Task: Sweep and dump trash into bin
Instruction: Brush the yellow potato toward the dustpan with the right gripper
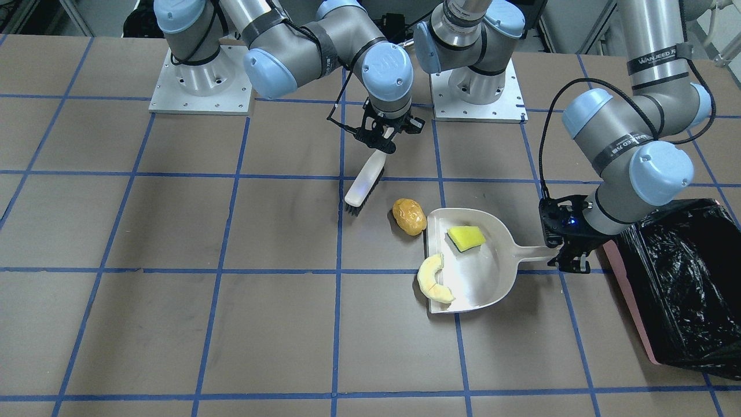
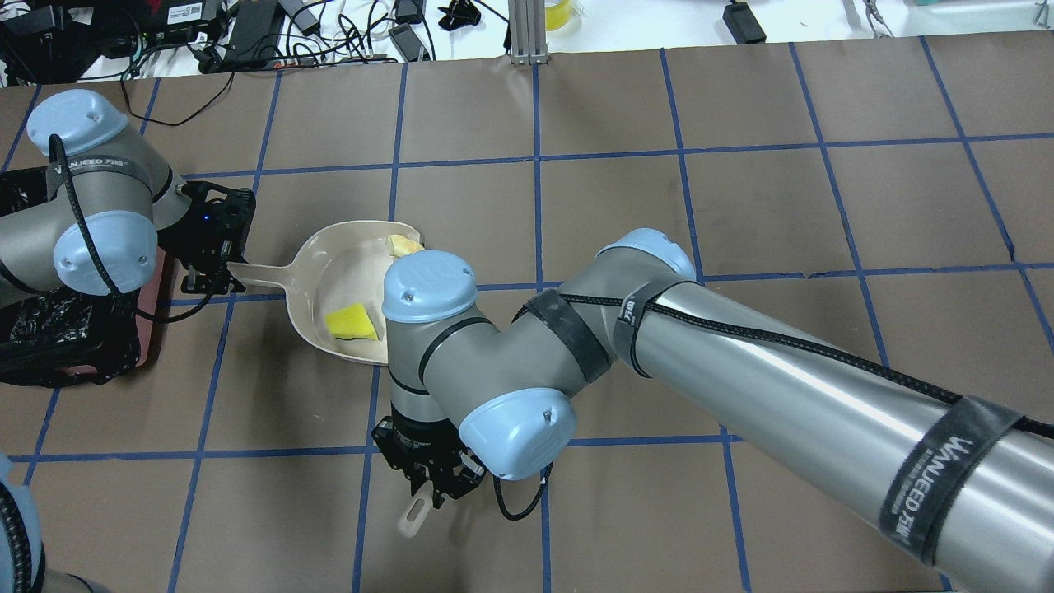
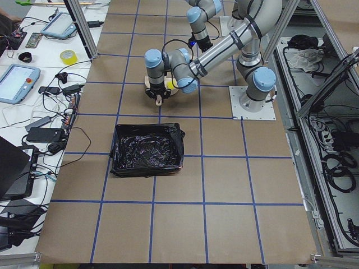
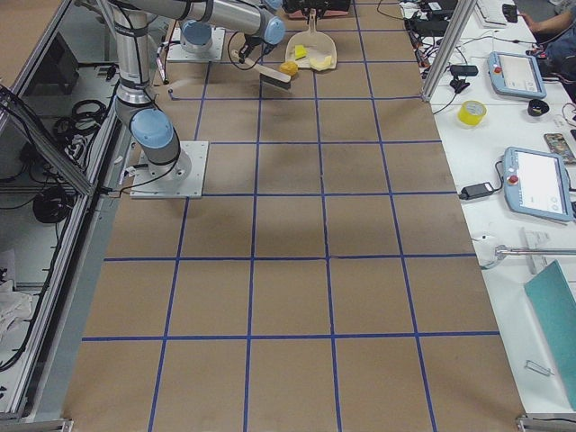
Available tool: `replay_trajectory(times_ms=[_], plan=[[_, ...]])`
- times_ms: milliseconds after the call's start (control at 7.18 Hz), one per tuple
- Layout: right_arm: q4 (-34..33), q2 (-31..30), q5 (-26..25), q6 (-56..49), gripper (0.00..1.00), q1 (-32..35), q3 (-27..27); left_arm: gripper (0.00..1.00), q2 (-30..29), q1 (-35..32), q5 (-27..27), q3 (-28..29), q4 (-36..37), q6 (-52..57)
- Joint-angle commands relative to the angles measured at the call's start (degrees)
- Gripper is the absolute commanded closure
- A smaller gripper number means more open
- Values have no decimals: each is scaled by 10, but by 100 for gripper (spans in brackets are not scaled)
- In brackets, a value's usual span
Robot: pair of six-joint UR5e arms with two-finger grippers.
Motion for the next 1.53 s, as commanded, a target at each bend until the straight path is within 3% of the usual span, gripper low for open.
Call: replay_trajectory(times_ms=[0, 557, 1393], plan=[[-2, 41, -8, 0, 99, 10, -37, 99, 6, -1, 9, -14, 5, 0], [-51, 72, -14, -1, 97, 11, -50, 99, 5, -1, 8, -16, 10, 0], [-62, 158, -25, -22, 96, 11, -197, 99, 6, -2, 7, -16, 10, -4]])
